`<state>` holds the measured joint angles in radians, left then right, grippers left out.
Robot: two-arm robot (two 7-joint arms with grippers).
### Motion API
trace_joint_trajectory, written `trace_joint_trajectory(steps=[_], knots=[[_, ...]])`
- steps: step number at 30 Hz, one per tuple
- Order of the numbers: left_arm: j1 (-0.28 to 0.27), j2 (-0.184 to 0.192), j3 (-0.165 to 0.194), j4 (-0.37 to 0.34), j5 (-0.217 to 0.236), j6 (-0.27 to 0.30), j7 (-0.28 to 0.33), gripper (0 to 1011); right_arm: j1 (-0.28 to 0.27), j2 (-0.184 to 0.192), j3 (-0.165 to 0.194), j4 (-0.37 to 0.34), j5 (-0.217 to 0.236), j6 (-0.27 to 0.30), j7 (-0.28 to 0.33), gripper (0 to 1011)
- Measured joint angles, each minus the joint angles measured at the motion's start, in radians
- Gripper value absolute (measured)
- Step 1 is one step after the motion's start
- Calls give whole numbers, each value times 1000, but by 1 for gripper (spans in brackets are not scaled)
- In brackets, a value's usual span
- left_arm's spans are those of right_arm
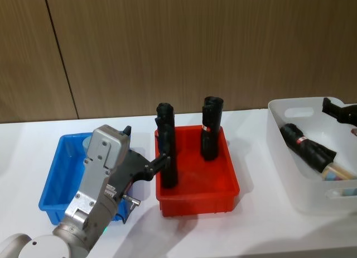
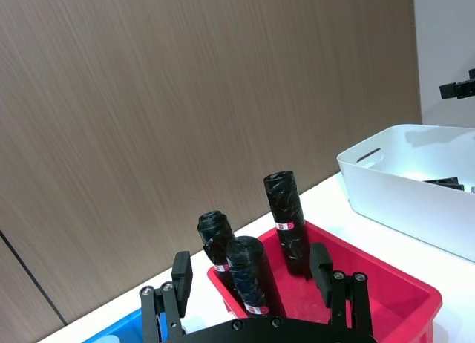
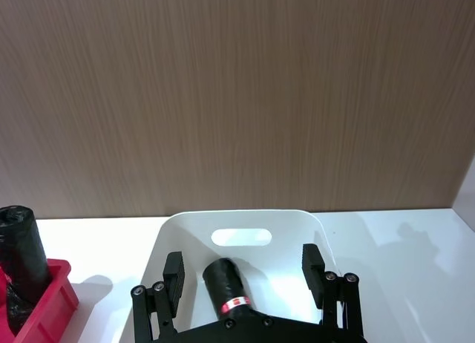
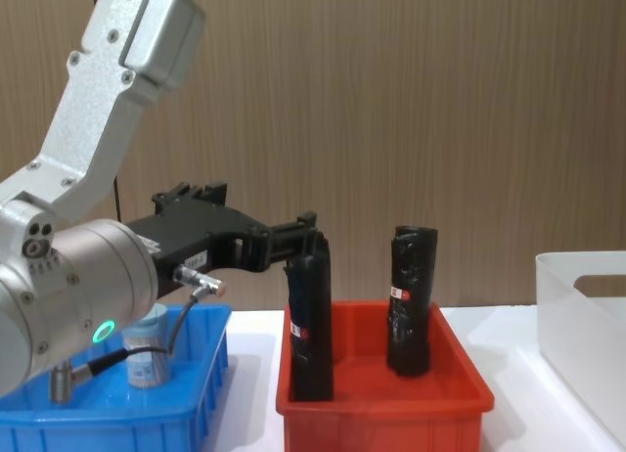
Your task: Pick the cotton swabs from the blue box and place them into the white box.
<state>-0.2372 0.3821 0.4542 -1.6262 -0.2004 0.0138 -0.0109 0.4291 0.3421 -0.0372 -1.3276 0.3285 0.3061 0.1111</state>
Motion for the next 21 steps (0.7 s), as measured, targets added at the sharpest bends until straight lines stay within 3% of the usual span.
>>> trace_joint_trajectory(steps=[21], knots=[[0,0,0,0,0,0,0,1004,-8,4,5,-8,-1,-11,8,1002]])
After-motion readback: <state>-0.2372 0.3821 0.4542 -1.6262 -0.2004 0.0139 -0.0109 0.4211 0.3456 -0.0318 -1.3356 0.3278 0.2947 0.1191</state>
